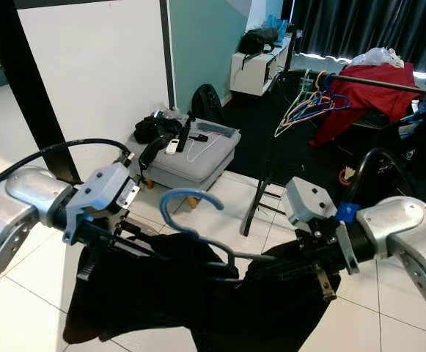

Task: Hang hanger

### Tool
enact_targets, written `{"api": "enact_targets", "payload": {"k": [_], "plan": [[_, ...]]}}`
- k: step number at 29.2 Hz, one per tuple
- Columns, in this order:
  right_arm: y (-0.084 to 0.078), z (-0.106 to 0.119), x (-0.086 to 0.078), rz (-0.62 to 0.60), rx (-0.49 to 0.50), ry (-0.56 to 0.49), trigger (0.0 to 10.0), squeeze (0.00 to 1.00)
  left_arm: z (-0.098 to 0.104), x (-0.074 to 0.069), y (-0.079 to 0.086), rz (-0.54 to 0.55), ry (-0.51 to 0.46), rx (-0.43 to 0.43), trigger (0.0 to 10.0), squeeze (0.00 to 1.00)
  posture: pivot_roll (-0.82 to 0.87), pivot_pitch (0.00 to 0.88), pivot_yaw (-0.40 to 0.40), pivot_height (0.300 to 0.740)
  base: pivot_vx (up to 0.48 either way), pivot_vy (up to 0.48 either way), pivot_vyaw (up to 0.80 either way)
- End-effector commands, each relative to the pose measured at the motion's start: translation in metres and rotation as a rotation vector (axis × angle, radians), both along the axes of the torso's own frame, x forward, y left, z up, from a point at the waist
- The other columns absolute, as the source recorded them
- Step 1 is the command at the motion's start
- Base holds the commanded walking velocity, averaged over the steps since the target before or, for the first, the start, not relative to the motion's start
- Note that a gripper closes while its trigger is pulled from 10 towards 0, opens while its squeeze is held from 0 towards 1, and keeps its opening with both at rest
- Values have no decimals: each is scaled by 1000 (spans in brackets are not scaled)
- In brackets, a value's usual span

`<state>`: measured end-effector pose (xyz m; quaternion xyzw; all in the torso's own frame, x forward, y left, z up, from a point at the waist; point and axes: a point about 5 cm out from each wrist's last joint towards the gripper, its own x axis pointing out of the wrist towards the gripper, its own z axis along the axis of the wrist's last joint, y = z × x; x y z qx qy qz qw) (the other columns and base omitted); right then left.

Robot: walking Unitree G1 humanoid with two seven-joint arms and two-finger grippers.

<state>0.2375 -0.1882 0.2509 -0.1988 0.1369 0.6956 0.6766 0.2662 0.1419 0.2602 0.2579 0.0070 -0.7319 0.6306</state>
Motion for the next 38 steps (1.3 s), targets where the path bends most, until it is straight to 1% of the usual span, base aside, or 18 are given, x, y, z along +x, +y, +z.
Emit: {"api": "enact_targets", "payload": {"k": [1,9,12,15,16,19,22,24,25,26,27,29,32,34,35,36,37,38], "plan": [[5,6,0,36,31,-33,0,0,8,-1,-3,-24,36,-61,10000,1000,-56,0,-46,740,0,0,0],[4,9,0,21,55,-47,0,0,13,3,5,11,50,-113,10000,1000,-55,0,-48,740,0,0,0],[1,10,0,4,64,-50,0,0,14,8,18,67,36,-127,10000,1000,-56,0,-46,740,0,0,0],[-7,10,-2,-20,47,-46,0,0,24,9,38,109,39,-181,10000,1000,-57,0,-44,740,0,0,0],[-7,10,-2,-20,47,-46,0,0,24,9,38,109,39,-181,10000,1000,-57,0,-44,740,0,0,0],[-17,12,-1,-66,33,-55,0,0,44,12,61,178,22,-319,10000,1000,-57,0,-43,740,0,0,0],[-21,14,0,-89,33,-65,0,0,50,12,68,197,24,-378,10000,1000,-57,0,-43,740,0,0,0],[-27,18,2,-125,41,-81,0,0,57,14,81,246,36,-498,10000,1000,-54,0,-40,740,0,0,0],[-27,18,2,-125,41,-81,0,0,57,14,81,246,36,-498,10000,1000,-54,0,-40,740,0,0,0],[-32,22,3,-149,48,-96,0,0,50,18,85,306,41,-514,10000,1000,-54,0,-38,740,0,0,0],[-32,22,3,-149,48,-96,0,0,50,18,85,306,41,-514,10000,1000,-54,0,-38,740,0,0,0],[-38,29,4,-181,62,-120,0,0,31,22,86,380,57,-507,10000,1000,-55,0,-37,740,0,0,0],[-40,31,5,-193,68,-129,0,0,25,23,86,400,66,-508,10000,1000,-55,0,-37,740,0,0,0],[-46,40,7,-217,84,-164,0,0,4,23,82,424,108,-529,10000,1000,-55,0,-39,740,0,0,0],[-46,40,7,-217,84,-164,0,0,4,23,82,424,108,-529,10000,1000,-55,0,-39,740,0,0,0],[-49,46,8,-228,92,-184,0,0,-7,21,78,417,132,-533,10000,35,-55,0,-39,740,0,0,0],[-49,46,8,-228,92,-184,0,0,-7,21,78,417,132,-533,10000,35,-55,0,-39,740,0,0,0],[-51,52,8,-234,105,-199,0,0,-18,22,75,436,151,-526,10000,0,-54,0,-39,740,0,0,0]]}}
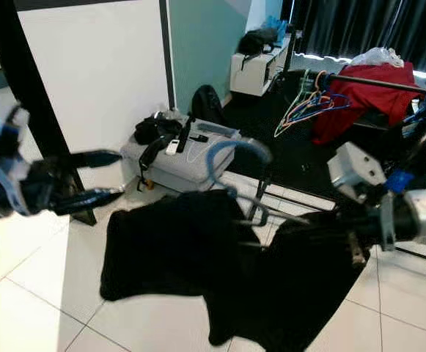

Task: Hang hanger

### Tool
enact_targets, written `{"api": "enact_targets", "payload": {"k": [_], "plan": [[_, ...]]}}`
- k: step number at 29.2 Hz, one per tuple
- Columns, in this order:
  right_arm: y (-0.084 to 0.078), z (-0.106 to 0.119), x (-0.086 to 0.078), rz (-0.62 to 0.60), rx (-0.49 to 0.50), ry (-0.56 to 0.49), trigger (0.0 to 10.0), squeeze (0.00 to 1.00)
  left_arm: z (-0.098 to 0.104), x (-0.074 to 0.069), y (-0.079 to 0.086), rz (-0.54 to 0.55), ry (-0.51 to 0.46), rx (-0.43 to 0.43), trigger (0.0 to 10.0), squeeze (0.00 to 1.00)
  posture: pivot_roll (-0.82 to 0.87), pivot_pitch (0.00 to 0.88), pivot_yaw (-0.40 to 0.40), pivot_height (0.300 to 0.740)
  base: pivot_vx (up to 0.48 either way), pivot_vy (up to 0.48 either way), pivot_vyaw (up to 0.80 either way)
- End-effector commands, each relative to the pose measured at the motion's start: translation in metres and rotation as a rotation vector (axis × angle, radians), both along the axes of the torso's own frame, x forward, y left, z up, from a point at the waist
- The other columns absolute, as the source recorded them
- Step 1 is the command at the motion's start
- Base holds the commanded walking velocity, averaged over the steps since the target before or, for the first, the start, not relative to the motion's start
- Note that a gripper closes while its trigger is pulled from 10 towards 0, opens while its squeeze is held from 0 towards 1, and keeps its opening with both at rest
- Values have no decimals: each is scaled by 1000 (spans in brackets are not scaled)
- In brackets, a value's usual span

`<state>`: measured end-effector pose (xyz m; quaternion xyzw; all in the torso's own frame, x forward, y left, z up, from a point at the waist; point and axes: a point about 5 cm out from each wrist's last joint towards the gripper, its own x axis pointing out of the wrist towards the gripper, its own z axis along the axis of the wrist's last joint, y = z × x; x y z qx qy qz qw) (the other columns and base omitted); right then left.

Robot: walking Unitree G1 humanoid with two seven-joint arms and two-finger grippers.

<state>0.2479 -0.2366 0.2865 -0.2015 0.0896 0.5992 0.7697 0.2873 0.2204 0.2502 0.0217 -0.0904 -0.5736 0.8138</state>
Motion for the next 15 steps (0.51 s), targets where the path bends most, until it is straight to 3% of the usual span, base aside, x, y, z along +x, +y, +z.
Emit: {"api": "enact_targets", "payload": {"k": [1,3,7,15], "plan": [[-3,16,-2,6,24,-70,0,0,-8,1,-4,2,14,16,10000,0,-54,0,-39,740,0,0,0],[-4,23,-3,13,51,-84,0,0,-21,0,-12,-1,36,32,10000,0,-54,0,-38,740,0,0,0],[-3,27,-3,23,69,-90,0,0,-27,-3,-19,-25,45,31,10000,0,-55,0,-39,740,0,0,0],[-5,32,-2,22,98,-112,0,0,-33,-3,-19,-2,63,47,10000,0,-51,0,-38,740,0,0,0]]}}
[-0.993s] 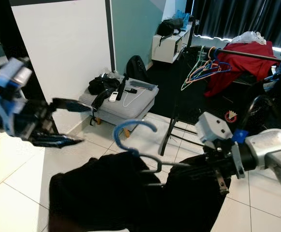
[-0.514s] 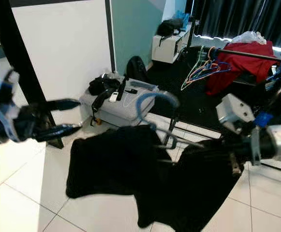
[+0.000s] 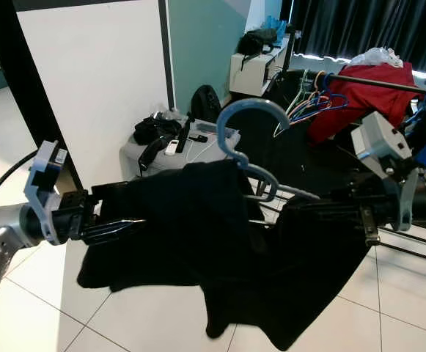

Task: Hang hanger

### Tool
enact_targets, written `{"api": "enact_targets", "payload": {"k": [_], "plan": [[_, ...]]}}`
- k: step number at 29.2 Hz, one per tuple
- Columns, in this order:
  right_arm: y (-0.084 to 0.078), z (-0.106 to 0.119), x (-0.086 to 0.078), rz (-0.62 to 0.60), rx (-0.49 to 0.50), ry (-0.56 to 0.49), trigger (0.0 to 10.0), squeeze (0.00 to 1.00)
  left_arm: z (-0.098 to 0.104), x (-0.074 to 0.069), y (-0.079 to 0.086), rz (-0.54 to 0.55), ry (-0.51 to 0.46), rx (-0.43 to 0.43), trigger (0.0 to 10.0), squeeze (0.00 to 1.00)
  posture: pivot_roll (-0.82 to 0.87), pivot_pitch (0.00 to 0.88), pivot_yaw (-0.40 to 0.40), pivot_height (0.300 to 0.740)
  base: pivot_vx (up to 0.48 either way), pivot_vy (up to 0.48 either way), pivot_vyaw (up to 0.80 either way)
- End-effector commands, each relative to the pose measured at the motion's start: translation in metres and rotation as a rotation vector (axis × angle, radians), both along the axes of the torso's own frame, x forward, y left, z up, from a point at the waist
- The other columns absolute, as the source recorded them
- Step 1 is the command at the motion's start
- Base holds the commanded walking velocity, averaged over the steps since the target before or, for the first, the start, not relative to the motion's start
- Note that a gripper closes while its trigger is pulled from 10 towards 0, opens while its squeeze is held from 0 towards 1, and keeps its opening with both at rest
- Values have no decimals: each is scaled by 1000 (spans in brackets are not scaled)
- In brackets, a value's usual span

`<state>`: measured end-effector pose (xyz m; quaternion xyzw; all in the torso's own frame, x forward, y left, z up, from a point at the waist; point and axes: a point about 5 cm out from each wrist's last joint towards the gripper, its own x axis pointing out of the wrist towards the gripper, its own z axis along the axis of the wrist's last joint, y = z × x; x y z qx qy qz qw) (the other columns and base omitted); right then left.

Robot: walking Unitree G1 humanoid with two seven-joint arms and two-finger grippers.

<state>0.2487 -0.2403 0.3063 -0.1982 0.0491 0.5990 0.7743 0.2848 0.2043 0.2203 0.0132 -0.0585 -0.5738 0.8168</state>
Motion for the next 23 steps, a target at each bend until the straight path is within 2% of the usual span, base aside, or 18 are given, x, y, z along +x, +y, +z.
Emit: {"api": "enact_targets", "payload": {"k": [1,4,6,8,9,10,11,23], "plan": [[-1,13,-3,12,43,-52,0,0,-3,-1,-3,-6,1,24,10000,0,-51,0,-38,740,0,0,0],[-1,15,-2,18,52,-57,0,0,-5,-1,-3,-1,2,40,10000,0,-51,0,-38,740,0,0,0],[-2,16,-2,16,53,-60,0,0,-7,-2,0,-1,5,50,7490,0,-57,0,-39,740,0,0,0],[-3,17,-2,14,52,-61,0,0,-6,-2,2,-2,7,52,7490,0,-57,0,-39,740,0,0,0],[-4,18,-2,11,50,-63,0,0,-5,-3,6,3,6,56,4353,0,-57,0,-39,740,0,0,0],[-4,18,-2,11,50,-63,0,0,-5,-3,6,3,6,56,4353,0,-57,0,-39,740,0,0,0],[-5,19,-2,9,48,-65,0,0,-4,-2,10,14,5,58,0,0,-58,0,-40,740,0,0,0],[-8,21,-2,6,46,-67,0,0,5,-4,35,73,-14,80,0,0,-54,0,-42,740,0,0,0]]}}
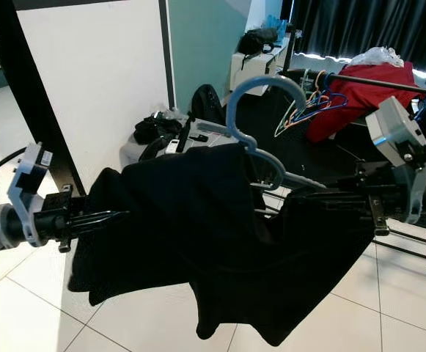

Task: Hang hanger

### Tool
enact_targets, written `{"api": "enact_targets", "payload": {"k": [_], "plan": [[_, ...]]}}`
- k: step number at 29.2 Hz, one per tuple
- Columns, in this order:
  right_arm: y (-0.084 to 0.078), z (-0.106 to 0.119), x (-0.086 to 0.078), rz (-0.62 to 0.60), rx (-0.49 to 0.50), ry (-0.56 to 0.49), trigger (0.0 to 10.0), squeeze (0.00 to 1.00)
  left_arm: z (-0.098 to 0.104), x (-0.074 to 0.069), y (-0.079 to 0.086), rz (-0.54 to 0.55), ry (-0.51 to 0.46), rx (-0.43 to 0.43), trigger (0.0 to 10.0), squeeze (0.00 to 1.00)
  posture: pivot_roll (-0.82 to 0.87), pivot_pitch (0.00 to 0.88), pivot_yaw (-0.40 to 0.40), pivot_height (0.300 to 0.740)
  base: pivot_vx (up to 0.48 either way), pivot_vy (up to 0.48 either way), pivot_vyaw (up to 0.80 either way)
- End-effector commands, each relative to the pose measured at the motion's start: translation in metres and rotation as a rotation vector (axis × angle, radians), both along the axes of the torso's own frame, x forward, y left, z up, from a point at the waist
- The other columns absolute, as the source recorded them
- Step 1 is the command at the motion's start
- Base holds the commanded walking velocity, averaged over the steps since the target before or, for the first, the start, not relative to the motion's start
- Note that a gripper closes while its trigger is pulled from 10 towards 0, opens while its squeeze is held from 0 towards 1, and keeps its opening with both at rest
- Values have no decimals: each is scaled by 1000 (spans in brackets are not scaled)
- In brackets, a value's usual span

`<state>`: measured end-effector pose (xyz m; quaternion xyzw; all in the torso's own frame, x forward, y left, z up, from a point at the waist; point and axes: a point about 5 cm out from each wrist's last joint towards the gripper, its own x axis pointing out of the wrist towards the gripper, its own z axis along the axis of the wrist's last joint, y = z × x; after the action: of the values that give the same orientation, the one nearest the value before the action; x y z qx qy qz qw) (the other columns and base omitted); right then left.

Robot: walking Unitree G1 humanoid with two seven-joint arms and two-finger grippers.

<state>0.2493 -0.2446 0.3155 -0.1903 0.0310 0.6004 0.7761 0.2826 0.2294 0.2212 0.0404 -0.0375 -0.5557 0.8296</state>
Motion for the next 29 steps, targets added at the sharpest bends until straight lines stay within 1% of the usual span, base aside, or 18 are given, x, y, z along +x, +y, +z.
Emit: {"api": "enact_targets", "payload": {"k": [1,3,4,5,7,8,9,10,12,14,16,22,23,25,26,28,29], "plan": [[-4,12,-3,-3,12,-49,0,0,5,-1,12,33,-24,18,0,0,-54,0,-42,740,0,0,0],[-4,12,-3,-3,12,-49,0,0,5,-1,12,33,-24,18,0,0,-54,0,-42,740,0,0,0],[-6,12,-4,-13,14,-47,0,0,10,0,18,65,-42,22,0,0,-55,0,-49,740,0,0,0],[-6,12,-4,-13,14,-47,0,0,10,0,18,65,-42,22,0,0,-55,0,-49,740,0,0,0],[-12,8,-7,-43,12,-29,0,0,23,2,36,138,-88,28,0,0,-56,0,-53,740,0,0,0],[-12,8,-7,-43,12,-29,0,0,23,2,36,138,-88,28,0,0,-56,0,-53,740,0,0,0],[-14,6,-8,-54,11,-20,0,0,28,2,42,163,-104,28,0,0,-56,0,-53,740,0,0,0],[-14,6,-8,-54,11,-20,0,0,28,2,42,163,-104,28,0,0,-56,0,-53,740,0,0,0],[-17,2,-10,-69,14,-4,0,0,36,1,51,190,-126,37,0,0,-56,0,-50,740,0,0,0],[-17,2,-10,-69,14,-4,0,0,36,1,51,190,-126,37,0,0,-56,0,-50,740,0,0,0],[-17,-1,-13,-72,24,12,0,0,40,3,56,214,-143,46,0,0,-57,0,-52,740,0,0,0],[-16,-6,-15,-67,26,38,0,0,44,7,60,266,-171,37,0,0,-57,0,-52,740,0,0,0],[-17,-9,-17,-70,26,47,0,0,50,13,68,350,-201,15,0,0,-64,0,-48,740,0,0,0],[-17,-9,-17,-70,26,47,0,0,50,13,68,350,-201,15,0,0,-64,0,-48,740,0,0,0],[-18,-10,-18,-77,32,52,0,0,54,19,77,458,-220,-13,0,0,-65,0,-46,740,0,0,0],[-18,-10,-18,-77,32,52,0,0,54,19,77,458,-220,-13,0,0,-65,0,-46,740,0,0,0],[-19,-11,-20,-83,35,55,0,0,58,23,87,566,-238,-46,0,0,-68,0,-45,740,0,0,0]]}}
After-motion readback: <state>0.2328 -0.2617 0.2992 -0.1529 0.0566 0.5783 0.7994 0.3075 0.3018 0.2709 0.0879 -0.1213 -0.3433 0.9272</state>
